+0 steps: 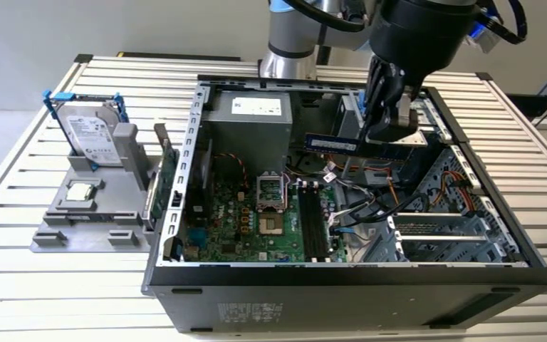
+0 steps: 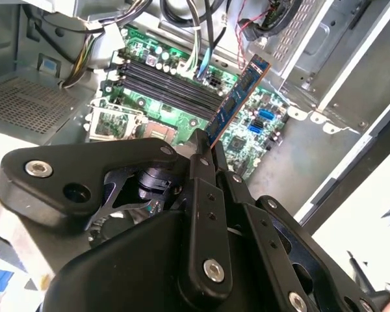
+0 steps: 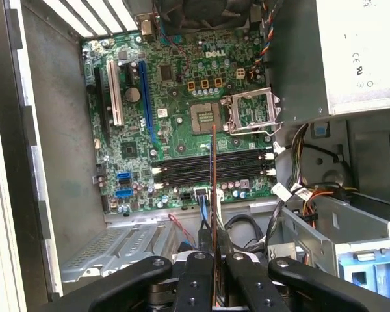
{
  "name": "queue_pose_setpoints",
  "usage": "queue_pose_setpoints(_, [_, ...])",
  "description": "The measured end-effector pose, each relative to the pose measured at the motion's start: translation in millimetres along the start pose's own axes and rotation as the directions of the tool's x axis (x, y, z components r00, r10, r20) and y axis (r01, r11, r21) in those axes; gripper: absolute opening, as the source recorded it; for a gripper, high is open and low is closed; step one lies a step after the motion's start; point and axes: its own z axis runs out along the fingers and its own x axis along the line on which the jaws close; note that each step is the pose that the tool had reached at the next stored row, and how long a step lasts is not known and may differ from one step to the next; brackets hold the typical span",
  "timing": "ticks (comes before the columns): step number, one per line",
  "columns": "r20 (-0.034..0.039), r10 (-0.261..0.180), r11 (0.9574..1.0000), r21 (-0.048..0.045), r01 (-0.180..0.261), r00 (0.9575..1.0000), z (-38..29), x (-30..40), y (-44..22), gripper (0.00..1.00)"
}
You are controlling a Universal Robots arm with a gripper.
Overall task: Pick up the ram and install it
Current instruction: 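Insert the ram into the slot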
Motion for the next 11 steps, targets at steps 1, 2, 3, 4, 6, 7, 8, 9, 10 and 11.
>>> queue_pose_setpoints(1, [0.0003, 0.011, 0.9999, -0.0003, -0.011, 0.9999, 0.0, 0.0, 0.0, 0.00])
queue_pose_setpoints(2, [0.0005, 0.023, 0.9997, -0.0006, -0.023, 0.9997, 0.0, 0.0, 0.0, 0.00])
queue_pose_setpoints(3, [0.0008, 0.035, 0.9994, -0.0010, -0.035, 0.9994, 0.0, 0.0, 0.0, 0.00])
queue_pose_setpoints(4, [0.0010, 0.047, 0.9989, -0.0013, -0.047, 0.9989, 0.0, 0.0, 0.0, 0.00])
queue_pose_setpoints(6, [0.0015, 0.069, 0.9976, -0.0019, -0.069, 0.9976, 0.0, 0.0, 0.0, 0.00])
queue_pose_setpoints(7, [0.0017, 0.079, 0.9969, -0.0023, -0.079, 0.9969, 0.0, 0.0, 0.0, 0.00])
queue_pose_setpoints(8, [0.0019, 0.089, 0.9961, -0.0025, -0.089, 0.9961, 0.0, 0.0, 0.0, 0.00])
queue_pose_setpoints(9, [0.0021, 0.098, 0.9952, -0.0028, -0.098, 0.9952, 0.0, 0.0, 0.0, 0.00])
queue_pose_setpoints(10, [0.0023, 0.104, 0.9946, -0.0030, -0.104, 0.9946, 0.0, 0.0, 0.0, 0.00])
queue_pose_setpoints(11, [0.0024, 0.110, 0.9939, -0.0032, -0.110, 0.9939, 0.0, 0.0, 0.0, 0.00])
